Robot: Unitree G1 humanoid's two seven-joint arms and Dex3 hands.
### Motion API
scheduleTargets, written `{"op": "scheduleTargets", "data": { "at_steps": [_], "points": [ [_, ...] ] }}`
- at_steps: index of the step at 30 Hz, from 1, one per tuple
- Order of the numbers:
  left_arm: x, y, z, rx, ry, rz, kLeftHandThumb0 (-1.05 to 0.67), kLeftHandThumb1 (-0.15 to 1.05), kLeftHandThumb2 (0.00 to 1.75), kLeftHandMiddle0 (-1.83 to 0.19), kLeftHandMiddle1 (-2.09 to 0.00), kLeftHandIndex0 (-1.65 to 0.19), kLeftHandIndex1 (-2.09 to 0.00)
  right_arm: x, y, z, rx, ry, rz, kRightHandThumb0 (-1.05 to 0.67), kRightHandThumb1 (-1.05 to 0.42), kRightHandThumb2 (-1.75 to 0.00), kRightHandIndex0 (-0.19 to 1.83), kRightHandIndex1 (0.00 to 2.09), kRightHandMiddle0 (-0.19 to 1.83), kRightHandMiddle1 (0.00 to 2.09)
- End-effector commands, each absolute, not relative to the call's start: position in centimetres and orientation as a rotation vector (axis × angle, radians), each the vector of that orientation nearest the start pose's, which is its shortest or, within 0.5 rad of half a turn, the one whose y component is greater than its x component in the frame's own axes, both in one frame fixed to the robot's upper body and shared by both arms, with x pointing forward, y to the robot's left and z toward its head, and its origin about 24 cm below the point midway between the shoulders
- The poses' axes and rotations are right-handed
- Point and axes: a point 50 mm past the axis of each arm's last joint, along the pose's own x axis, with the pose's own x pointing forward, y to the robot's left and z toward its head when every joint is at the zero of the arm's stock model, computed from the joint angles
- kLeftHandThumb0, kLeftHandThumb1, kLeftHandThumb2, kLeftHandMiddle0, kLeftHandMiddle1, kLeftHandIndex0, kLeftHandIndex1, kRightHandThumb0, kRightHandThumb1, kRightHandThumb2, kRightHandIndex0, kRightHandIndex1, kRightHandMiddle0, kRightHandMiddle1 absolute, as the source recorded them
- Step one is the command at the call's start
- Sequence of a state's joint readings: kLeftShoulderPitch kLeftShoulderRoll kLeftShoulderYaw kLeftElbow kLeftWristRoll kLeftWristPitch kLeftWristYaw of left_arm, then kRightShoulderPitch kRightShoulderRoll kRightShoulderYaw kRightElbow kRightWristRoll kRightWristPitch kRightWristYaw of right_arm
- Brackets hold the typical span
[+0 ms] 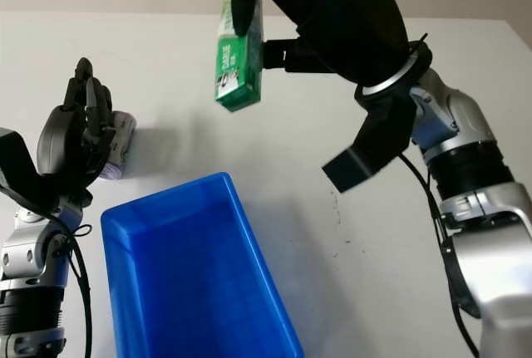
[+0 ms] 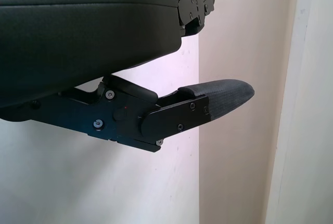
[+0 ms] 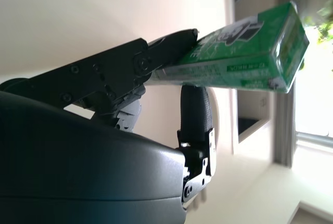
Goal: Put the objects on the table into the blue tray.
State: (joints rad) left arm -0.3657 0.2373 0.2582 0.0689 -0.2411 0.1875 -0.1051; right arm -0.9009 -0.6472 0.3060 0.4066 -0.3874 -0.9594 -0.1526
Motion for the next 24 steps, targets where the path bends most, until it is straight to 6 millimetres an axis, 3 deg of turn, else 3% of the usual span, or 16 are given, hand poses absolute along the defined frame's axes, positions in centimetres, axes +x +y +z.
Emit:
{"op": "scheduleTargets", "data": {
  "at_steps": [1, 8, 10, 11, 12, 13, 15, 16, 18, 19, 21, 22, 24],
  "points": [
    [31.6, 22.5, 13.3, -0.064, -0.183, 0.044, -0.74, 1.05, 0.68, 0.19, 0.00, 0.19, 0.00, 29.9, -12.5, 25.8, -0.943, -1.370, 0.518, -0.30, -1.05, -0.10, 1.18, 2.09, 0.96, 2.09],
    [31.7, 22.5, 13.5, -0.063, -0.196, 0.045, -0.73, 1.05, 0.68, 0.19, 0.00, 0.19, 0.00, 28.2, -11.8, 24.1, -0.981, -1.244, 0.773, -0.32, -1.00, -0.08, 1.10, 2.09, 0.85, 2.09],
    [31.8, 22.6, 13.5, -0.064, -0.196, 0.049, -0.73, 1.05, 0.68, 0.19, 0.00, 0.19, 0.00, 27.9, -12.0, 24.0, -1.048, -1.186, 0.857, -0.33, -0.95, -0.05, 0.91, 2.09, 0.71, 2.09],
    [31.8, 22.6, 13.5, -0.067, -0.198, 0.050, -0.73, 1.05, 0.68, 0.19, 0.00, 0.19, 0.00, 27.7, -12.1, 23.9, -1.081, -1.162, 0.895, -0.31, -0.90, -0.04, 0.62, 2.09, 0.40, 2.09],
    [31.8, 22.6, 13.5, -0.068, -0.199, 0.052, -0.73, 1.05, 0.68, 0.19, 0.00, 0.19, 0.00, 27.6, -12.2, 23.9, -1.113, -1.130, 0.929, -0.31, -0.88, -0.04, 0.33, 1.98, 0.13, 1.97],
    [31.8, 22.6, 13.5, -0.067, -0.199, 0.051, -0.74, 1.05, 0.68, 0.19, 0.00, 0.19, 0.00, 27.5, -12.3, 23.8, -1.140, -1.093, 0.960, -0.25, -0.89, -0.04, 0.16, 1.63, 0.04, 1.61],
    [31.9, 22.5, 13.5, -0.065, -0.198, 0.047, -0.74, 1.05, 0.68, 0.19, 0.00, 0.19, 0.00, 27.4, -12.5, 23.7, -1.164, -1.045, 0.991, -0.09, -0.88, -0.04, 0.15, 0.90, 0.14, 0.89],
    [31.9, 22.4, 13.5, -0.066, -0.198, 0.044, -0.74, 1.05, 0.68, 0.19, 0.00, 0.19, 0.00, 27.3, -12.6, 23.6, -1.167, -1.033, 0.996, 0.02, -0.89, -0.19, 0.12, 0.53, 0.15, 0.51],
    [31.9, 22.2, 13.4, -0.069, -0.198, 0.041, -0.74, 1.05, 0.68, 0.19, 0.00, 0.19, 0.00, 27.3, -12.7, 23.5, -1.167, -1.031, 0.984, 0.10, -0.65, -0.79, 0.12, 0.22, 0.18, 0.20],
    [32.0, 22.2, 13.4, -0.072, -0.198, 0.040, -0.74, 1.05, 0.67, 0.19, 0.00, 0.19, 0.00, 27.3, -12.8, 23.5, -1.157, -1.022, 0.979, 0.07, -0.64, -0.98, 0.06, 0.12, 0.13, 0.11],
    [32.0, 22.1, 13.4, -0.071, -0.198, 0.035, -0.74, 1.05, 0.67, 0.19, 0.00, 0.19, 0.00, 27.4, -12.9, 23.6, -1.122, -1.005, 0.968, -0.16, -0.92, -0.51, -0.04, 0.05, 0.03, 0.05],
    [32.0, 22.1, 13.4, -0.072, -0.197, 0.033, -0.74, 1.05, 0.68, 0.19, 0.00, 0.19, 0.00, 27.6, -13.0, 23.7, -1.102, -0.994, 0.957, -0.40, -0.99, -0.36, -0.09, 0.03, -0.03, 0.03],
    [32.1, 22.1, 13.4, -0.070, -0.197, 0.034, -0.74, 1.05, 0.68, 0.19, 0.00, 0.19, 0.00, 27.9, -13.2, 24.0, -1.084, -0.953, 0.927, -0.66, -1.03, -0.40, -0.14, 0.01, -0.11, 0.02]
  ]
}}
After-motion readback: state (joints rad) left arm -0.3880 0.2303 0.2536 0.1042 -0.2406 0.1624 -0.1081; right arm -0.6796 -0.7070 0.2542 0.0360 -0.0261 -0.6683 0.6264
